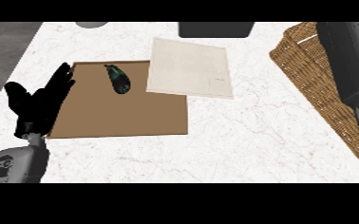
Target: Pick the squash from the placemat and place it in the basket
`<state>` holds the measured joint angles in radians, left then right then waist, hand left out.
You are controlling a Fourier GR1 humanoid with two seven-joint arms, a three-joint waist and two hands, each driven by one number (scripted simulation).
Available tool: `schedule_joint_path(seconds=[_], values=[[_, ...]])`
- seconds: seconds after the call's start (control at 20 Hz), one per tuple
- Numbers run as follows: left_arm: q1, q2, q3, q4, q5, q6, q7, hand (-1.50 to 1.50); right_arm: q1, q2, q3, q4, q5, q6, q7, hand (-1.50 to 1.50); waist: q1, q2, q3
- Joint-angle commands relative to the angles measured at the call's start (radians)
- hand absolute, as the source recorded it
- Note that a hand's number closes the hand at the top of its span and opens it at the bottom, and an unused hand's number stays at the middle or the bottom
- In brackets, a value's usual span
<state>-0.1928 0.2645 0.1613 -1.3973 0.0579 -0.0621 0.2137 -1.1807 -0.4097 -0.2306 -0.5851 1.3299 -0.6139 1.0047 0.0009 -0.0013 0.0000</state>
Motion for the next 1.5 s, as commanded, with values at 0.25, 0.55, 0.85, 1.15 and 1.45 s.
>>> schedule_joint_path(seconds=[0.25,0.55,0.85,1.15,1.45], values=[[-0.046,-0.004,0.008,0.03,-0.014,0.013,0.017,0.0,0.191,-0.009,-0.047,-0.091,-0.091,-0.096,-0.067,1.5,0.003,0.004,0.0],[-0.049,-0.003,0.001,-0.006,0.001,-0.005,0.044,0.0,0.22,-0.032,-0.125,-0.027,-0.051,-0.239,0.016,-1.5,0.014,0.008,0.001],[0.01,0.005,0.009,-0.06,0.013,-0.027,0.051,0.0,0.286,-0.094,-0.136,-0.102,-0.195,-0.172,-0.202,-1.5,0.008,0.0,0.001],[-0.036,-0.013,0.007,0.018,-0.027,0.014,0.012,0.0,0.271,-0.088,-0.19,-0.177,-0.194,-0.34,-0.131,-1.5,-0.007,0.0,0.0],[0.006,-0.012,0.016,-0.018,-0.018,0.016,0.033,0.0,0.398,-0.088,-0.288,-0.389,-0.293,-0.433,-0.16,-1.5,-0.025,-0.008,0.001]])
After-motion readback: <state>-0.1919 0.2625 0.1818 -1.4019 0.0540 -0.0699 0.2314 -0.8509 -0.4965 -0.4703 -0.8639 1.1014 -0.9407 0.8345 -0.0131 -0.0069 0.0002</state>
